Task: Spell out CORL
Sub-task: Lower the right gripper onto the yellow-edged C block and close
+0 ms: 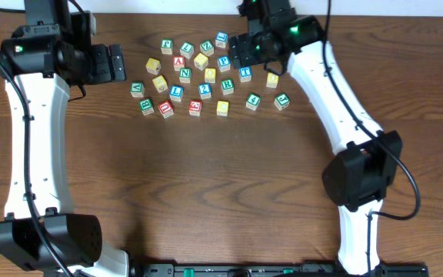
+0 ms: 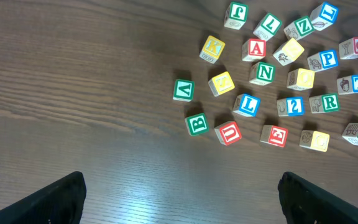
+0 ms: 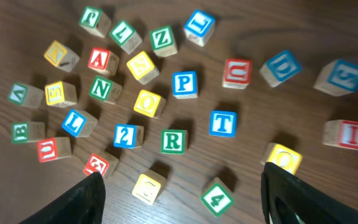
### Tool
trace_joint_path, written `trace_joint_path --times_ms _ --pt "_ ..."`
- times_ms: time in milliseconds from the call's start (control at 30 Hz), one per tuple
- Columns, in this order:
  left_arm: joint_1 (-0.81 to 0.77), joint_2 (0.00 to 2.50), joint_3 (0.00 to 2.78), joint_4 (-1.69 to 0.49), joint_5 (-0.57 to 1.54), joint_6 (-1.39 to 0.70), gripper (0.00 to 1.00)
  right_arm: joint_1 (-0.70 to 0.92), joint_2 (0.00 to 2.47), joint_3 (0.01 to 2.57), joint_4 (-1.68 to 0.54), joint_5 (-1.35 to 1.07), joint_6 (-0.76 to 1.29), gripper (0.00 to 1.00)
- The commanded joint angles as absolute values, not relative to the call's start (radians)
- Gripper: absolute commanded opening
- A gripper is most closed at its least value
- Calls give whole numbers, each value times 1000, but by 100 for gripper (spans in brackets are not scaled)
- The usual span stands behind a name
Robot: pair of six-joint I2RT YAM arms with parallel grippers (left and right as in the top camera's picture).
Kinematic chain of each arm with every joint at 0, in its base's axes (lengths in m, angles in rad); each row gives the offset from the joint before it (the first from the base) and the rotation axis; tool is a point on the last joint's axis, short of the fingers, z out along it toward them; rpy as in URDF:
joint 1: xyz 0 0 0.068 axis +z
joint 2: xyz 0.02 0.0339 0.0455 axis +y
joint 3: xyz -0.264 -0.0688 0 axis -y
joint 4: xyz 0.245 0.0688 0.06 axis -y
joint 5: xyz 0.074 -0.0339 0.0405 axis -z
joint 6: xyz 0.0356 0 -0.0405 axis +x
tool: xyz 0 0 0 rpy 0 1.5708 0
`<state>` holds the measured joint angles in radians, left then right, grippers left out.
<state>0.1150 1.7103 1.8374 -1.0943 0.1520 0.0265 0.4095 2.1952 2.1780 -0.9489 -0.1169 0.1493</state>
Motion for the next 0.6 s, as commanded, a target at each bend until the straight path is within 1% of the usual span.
trace_joint_path --times_ms 0,67,133,167,233,367,567 --pt "112 1712 1863 -1097 157 33 98 427 2244 2195 -956 -57 196 73" --pt "112 1712 1863 -1097 157 33 97 426 2256 2195 -964 -58 220 70" --pt "112 1712 1863 -1097 157 33 98 426 2263 2195 -986 -68 271 65" --pt "112 1712 1863 -1097 157 33 98 427 2266 2195 -995 -81 276 64" --pt "112 1712 1863 -1097 157 33 98 435 2273 2195 -1018 -93 276 62" --pt "112 1712 1863 -1097 157 33 98 459 2287 2195 -1052 -81 278 62" --pt "112 1712 1863 -1097 157 33 98 494 2317 2180 -1090 -81 352 57"
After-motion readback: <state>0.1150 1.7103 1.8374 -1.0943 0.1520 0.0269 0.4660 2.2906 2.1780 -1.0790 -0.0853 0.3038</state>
